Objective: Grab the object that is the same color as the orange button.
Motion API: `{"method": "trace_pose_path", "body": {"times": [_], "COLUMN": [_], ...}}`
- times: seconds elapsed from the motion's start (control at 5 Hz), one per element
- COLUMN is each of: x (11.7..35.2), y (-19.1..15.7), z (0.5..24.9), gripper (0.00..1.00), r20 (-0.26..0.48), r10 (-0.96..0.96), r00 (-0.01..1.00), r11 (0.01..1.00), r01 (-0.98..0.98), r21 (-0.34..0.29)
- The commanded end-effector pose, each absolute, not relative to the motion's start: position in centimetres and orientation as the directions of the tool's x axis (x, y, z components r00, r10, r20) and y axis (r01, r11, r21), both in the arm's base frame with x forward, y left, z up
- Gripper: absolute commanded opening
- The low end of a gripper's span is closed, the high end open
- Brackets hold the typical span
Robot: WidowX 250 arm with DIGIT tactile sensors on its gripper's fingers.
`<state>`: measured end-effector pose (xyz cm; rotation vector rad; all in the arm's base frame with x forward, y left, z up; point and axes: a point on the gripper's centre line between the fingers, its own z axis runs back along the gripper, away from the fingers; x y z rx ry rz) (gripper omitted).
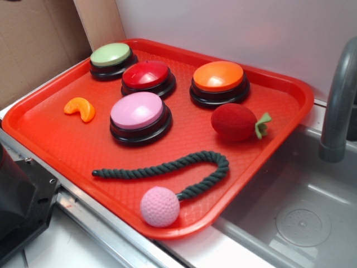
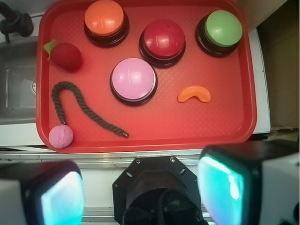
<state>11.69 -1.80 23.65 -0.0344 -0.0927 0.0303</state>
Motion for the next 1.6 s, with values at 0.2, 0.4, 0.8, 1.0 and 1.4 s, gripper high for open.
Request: {"method": "trace_pose_path", "body": {"times": [0.2, 0.4, 0.8, 1.0, 1.4], "x": [12.2, 13.2, 14.7, 15.6, 16.9], "y": [-1.0, 0.4, 4.2, 5.6, 7.4], "z": [22.9, 21.4, 17.3, 14.7, 9.9], "gripper": [1.00, 1.00, 1.00, 1.00, 1.00], "r20": [0.104, 0.089, 0.076, 0.101, 0.132], "r10": [0.128, 0.289, 0.652, 0.759, 0.888], "r00": [0.986, 0.953, 0.755, 0.643, 0.440], "r11": [0.988, 0.944, 0.753, 0.651, 0.448], "r01": [-0.117, -0.268, -0.632, -0.750, -0.893], "r21": [-0.102, -0.191, -0.181, -0.113, -0.041]}}
